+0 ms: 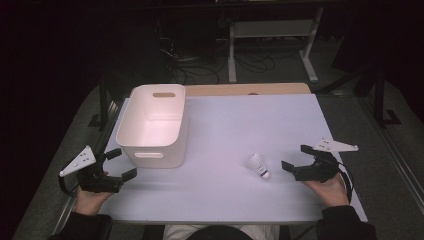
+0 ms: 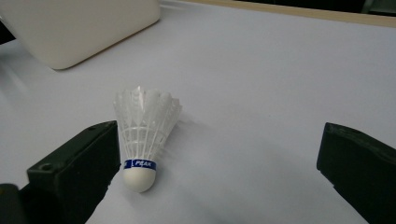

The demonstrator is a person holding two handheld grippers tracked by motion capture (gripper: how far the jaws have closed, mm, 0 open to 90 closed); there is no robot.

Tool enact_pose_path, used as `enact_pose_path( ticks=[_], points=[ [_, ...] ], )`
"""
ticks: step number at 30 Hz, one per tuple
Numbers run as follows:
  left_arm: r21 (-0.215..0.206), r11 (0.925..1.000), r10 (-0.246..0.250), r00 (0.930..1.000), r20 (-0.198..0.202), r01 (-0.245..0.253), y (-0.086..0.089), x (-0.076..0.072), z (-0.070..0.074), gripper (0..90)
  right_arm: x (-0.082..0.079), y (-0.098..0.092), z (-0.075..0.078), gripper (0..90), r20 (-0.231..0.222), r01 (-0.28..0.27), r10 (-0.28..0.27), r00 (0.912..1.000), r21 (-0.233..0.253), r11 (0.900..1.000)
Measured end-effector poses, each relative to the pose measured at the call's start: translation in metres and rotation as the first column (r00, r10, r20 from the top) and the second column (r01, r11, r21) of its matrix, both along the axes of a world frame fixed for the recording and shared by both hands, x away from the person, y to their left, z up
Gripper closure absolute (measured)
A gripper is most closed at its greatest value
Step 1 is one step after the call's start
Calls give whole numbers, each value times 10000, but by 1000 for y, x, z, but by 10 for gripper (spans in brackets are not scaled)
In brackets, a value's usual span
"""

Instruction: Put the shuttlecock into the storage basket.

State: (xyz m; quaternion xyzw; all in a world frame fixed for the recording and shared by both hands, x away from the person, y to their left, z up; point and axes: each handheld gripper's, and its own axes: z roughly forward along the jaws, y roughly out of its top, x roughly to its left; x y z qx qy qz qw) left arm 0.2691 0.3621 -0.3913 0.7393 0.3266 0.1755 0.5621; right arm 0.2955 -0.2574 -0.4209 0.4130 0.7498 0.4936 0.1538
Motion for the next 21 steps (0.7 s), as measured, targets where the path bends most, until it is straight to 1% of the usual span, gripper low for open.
enact_pose_path(
  ticks=[4,9,11,14,21],
  points=[
    [-11,10000,-7,10000,8,7,0,0,0,0,-1,1,1,0,-21,-57,57,10000,100,9999],
    [0,10000,-10,10000,18,10,0,0,0,0,-1,3,2,0,6,-111,111,9999,83,9999],
    [-12,10000,-9,10000,11,9,0,0,0,0,-1,3,3,0,-32,-118,118,9999,87,9999],
    [-25,10000,-52,10000,9,52,0,0,0,0,0,4,4,0,-237,-45,47,9997,73,10000],
    [-26,10000,-60,10000,11,60,0,-1,0,0,2,9,7,0,-329,-213,206,9992,-200,9996]
  ],
)
